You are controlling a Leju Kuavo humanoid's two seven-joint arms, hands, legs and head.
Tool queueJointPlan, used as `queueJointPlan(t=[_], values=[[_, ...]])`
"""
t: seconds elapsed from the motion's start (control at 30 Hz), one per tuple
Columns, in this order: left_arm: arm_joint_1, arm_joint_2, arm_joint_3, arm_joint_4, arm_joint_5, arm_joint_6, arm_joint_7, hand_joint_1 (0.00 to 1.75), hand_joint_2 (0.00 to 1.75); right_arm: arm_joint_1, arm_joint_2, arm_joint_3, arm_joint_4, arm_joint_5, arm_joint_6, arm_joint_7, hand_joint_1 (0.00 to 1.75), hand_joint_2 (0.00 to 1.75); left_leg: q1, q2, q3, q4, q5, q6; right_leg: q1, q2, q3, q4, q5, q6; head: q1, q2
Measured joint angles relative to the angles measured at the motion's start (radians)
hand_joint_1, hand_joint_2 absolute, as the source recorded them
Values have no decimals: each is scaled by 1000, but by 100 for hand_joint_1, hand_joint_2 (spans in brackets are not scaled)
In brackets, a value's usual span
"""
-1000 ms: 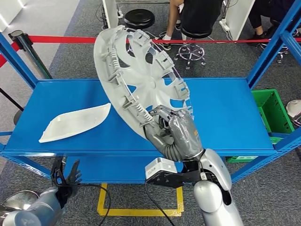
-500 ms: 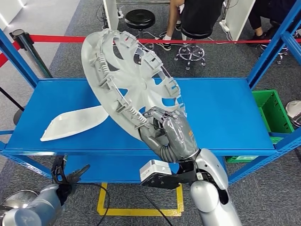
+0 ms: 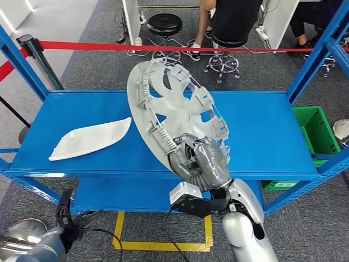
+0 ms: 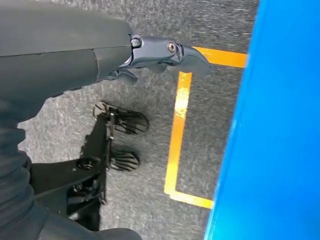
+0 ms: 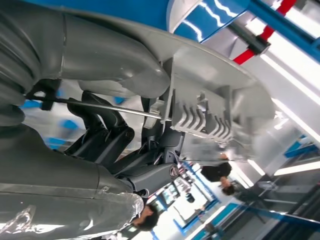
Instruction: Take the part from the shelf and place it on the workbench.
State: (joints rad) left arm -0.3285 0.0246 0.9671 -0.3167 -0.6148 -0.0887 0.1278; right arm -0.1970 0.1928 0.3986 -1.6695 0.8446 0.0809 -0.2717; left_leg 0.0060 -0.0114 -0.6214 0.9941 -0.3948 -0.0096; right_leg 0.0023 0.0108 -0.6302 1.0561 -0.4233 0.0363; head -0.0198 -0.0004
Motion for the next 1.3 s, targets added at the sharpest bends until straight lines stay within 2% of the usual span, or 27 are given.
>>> queueJointPlan(t=[0.07, 0.13, 0.17, 0.23, 0.3, 0.33, 0.37, 0.4, 0.43, 0.5, 0.57, 0.63, 0.67, 0.7, 0.77, 0.8, 0.83, 0.87, 0.9, 0.93, 0.97, 1.03, 1.07, 1.13, 1.17, 1.2, 1.3], values=[[12, 10, 2, -6, 19, -46, -21, 0, 175, 5, -6, -2, 1, 3, -12, 17, 175, 175, 0, -1, 0, 0, 4, -13, 3, 5, 10, -13, 0, -10, -1, 0], [56, 6, 7, -17, 51, -86, -92, 0, 175, 13, -22, -10, 4, -2, -30, 23, 175, 175, -1, 0, 0, 3, -2, -25, -1, 8, 6, -17, 5, -21, -2, 0], [84, -2, 12, -20, 69, -95, -129, 0, 175, 15, -29, -14, 6, -7, -33, 18, 175, 175, -1, 1, -5, 18, -21, -31, -5, 8, 3, -20, 9, -28, -5, 0], [129, -22, 26, -25, 104, -93, -182, 0, 175, 22, -38, -20, 9, -12, -30, 13, 175, 175, 2, 1, -40, 111, -97, -40, -8, 7, -6, -23, 20, -38, -13, 0], [149, -42, 39, -34, 132, -79, -211, 0, 175, 42, -39, -23, 11, -9, -25, 19, 175, 175, 5, 1, -85, 240, -171, -46, -8, 2, -21, -23, 31, -41, -18, 0], [153, -50, 46, -41, 143, -72, -222, 0, 175, 54, -38, -24, 11, -8, -22, 22, 175, 175, 6, 1, -91, 274, -182, -47, -9, 1, -29, -23, 38, -39, -18, 0], [154, -57, 52, -49, 152, -67, -231, 0, 175, 65, -37, -25, 11, -9, -19, 25, 175, 175, 7, 1, -78, 272, -173, -48, -10, 2, -39, -23, 45, -36, -18, 0], [155, -63, 57, -58, 158, -63, -239, 0, 175, 74, -36, -26, 11, -12, -16, 26, 175, 175, 8, 0, -45, 233, -149, -48, -12, 6, -48, -23, 53, -31, -18, 0], [156, -69, 60, -68, 162, -60, -245, 0, 175, 82, -35, -26, 11, -17, -13, 27, 175, 175, 11, -7, 3, 170, -124, -49, -13, 12, -57, -22, 62, -26, -18, 0], [157, -80, 62, -83, 164, -58, -253, 0, 175, 92, -30, -29, 8, -26, -8, 27, 175, 175, 16, -35, 90, 44, -105, -47, -13, 25, -72, -22, 81, -15, -20, 0], [160, -89, 63, -93, 165, -56, -255, 0, 175, 100, -25, -31, 5, -32, -6, 27, 175, 175, 16, -51, 115, 0, -110, -37, -11, 40, -78, -29, 102, -3, -22, 0], [162, -96, 64, -100, 165, -55, -256, 0, 175, 109, -24, -33, 5, -35, -4, 27, 175, 175, 15, -34, 105, 0, -97, -20, -12, 53, -82, -38, 118, 9, -22, 0], [162, -99, 64, -103, 166, -55, -256, 0, 175, 113, -24, -35, 5, -35, -4, 27, 175, 175, 16, -24, 99, 0, -88, -11, -13, 48, -89, -29, 103, 14, -20, 0], [162, -101, 65, -106, 166, -55, -256, 0, 175, 116, -24, -36, 5, -36, -4, 27, 175, 175, 17, -14, 91, -2, -78, -3, -12, 37, -101, 2, 69, 19, -17, 0], [164, -103, 65, -112, 167, -55, -256, 0, 175, 118, -24, -37, 4, -37, -4, 27, 175, 175, 15, 6, 70, -1, -59, 6, -11, 9, -137, 130, -35, 24, -12, 0], [166, -103, 66, -114, 167, -55, -256, 0, 175, 119, -24, -37, 4, -37, -4, 26, 175, 175, 13, 18, 58, -1, -50, 7, -11, 2, -152, 202, -74, 26, -11, 0], [167, -104, 68, -115, 167, -55, -256, 0, 175, 119, -24, -37, 4, -37, -4, 26, 175, 175, 12, 28, 45, 0, -41, 7, -11, -2, -154, 251, -90, 27, -11, 0], [168, -104, 70, -117, 167, -55, -256, 0, 175, 120, -24, -38, 4, -37, -3, 26, 175, 175, 10, 39, 34, 0, -32, 7, -11, -4, -140, 266, -86, 27, -11, 0], [168, -104, 72, -118, 167, -55, -256, 0, 175, 120, -24, -38, 4, -37, -3, 26, 175, 175, 9, 49, 23, 0, -23, 6, -11, -7, -107, 246, -68, 25, -11, 0], [168, -105, 74, -119, 166, -57, -256, 0, 175, 120, -24, -39, 4, -38, -2, 25, 175, 175, 8, 57, 13, 1, -15, 4, -11, -16, -55, 192, -48, 22, -12, 0], [168, -105, 74, -120, 165, -59, -255, 0, 175, 119, -23, -39, 3, -39, 0, 25, 175, 175, 6, 65, 7, 1, -8, 0, -8, -34, 3, 118, -45, 20, -11, 0], [170, -102, 75, -121, 163, -66, -249, 0, 175, 120, -20, -39, 2, -44, 6, 24, 175, 175, 3, 79, 1, 2, 5, -10, 0, -63, 87, -2, -59, 9, -14, 0], [172, -99, 76, -121, 163, -67, -242, 0, 175, 122, -19, -39, 1, -46, 8, 24, 175, 175, 2, 87, 0, 1, 12, -16, 5, -67, 98, -29, -69, 4, -14, 0], [176, -104, 75, -129, 162, -77, -207, 0, 175, 129, -16, -38, 1, -43, 8, 29, 175, 175, 6, 100, 0, -1, 21, -27, 7, -50, 87, -36, -56, -12, -14, 0], [185, -125, 69, -165, 160, -86, -168, 0, 175, 133, -13, -39, 2, -34, 6, 36, 175, 175, 7, 94, -5, 5, 10, -33, 6, -41, 79, -37, -46, -20, -14, 0], [201, -153, 55, -223, 170, -87, -115, 0, 175, 136, -8, -40, 3, -23, 4, 43, 175, 175, 8, 79, -14, 27, -19, -38, 3, -33, 69, -38, -34, -27, -16, 0], [290, -255, -91, -487, 325, 5, 127, 0, 175, 153, 10, -52, 3, 0, 3, 51, 175, 175, 9, 28, -60, 195, -162, -45, 0, -2, 26, -40, 4, -36, -23, 0]])
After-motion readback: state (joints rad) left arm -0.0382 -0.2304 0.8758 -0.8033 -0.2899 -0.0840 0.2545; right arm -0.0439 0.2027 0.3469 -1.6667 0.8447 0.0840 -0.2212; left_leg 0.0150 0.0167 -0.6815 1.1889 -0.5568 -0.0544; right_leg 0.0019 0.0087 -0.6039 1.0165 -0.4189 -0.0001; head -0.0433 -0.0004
